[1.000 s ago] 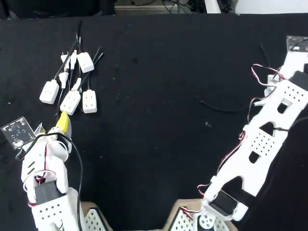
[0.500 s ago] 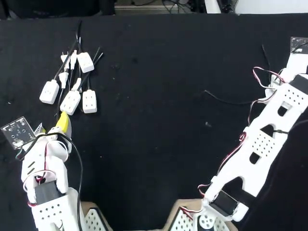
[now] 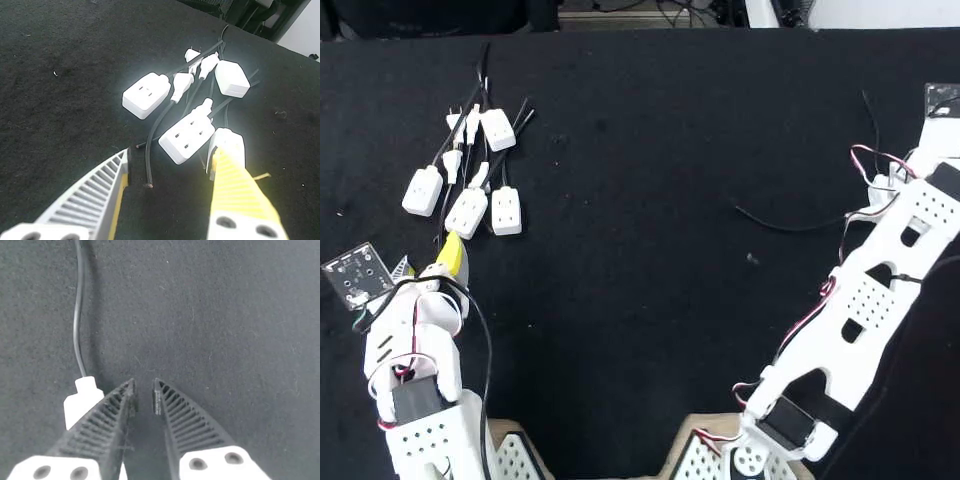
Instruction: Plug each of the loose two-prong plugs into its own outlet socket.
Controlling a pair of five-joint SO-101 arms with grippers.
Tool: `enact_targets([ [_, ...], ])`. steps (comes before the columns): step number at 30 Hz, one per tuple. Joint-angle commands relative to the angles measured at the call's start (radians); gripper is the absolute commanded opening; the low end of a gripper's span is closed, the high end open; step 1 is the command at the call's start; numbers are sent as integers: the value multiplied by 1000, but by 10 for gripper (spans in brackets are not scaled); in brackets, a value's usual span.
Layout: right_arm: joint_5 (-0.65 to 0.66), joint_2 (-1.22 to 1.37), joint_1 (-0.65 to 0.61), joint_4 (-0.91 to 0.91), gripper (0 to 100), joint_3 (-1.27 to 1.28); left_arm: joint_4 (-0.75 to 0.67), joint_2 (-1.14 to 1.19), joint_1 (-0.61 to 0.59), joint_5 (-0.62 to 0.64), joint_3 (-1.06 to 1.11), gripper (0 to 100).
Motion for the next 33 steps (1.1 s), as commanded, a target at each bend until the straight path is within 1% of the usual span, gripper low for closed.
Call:
enact_targets([
  [1, -2, -19, 18, -14, 51, -13, -25, -8, 13, 3, -44, 263],
  [3, -2, -19, 18, -9, 51, -15, -25, -8, 13, 3, -44, 263],
  [6, -14, -36, 9, 95, 51, -38, -25, -8, 13, 3, -44, 263],
  [10, -130, -142, -15, 249, 51, -38, -25, -8, 13, 3, -44, 263],
  [12, -161, -194, -34, 301, 51, -38, -25, -8, 13, 3, -44, 263],
  [19, -161, -265, -86, 468, 50, -35, -25, -8, 13, 3, -44, 263],
  [25, -160, -186, -84, 460, 50, -35, -25, -8, 13, 3, -44, 263],
  [30, -100, -113, -66, 391, 50, -39, -25, -8, 13, 3, -44, 263],
  [33, -91, -93, -46, 347, 50, -39, -25, -8, 13, 3, -44, 263],
])
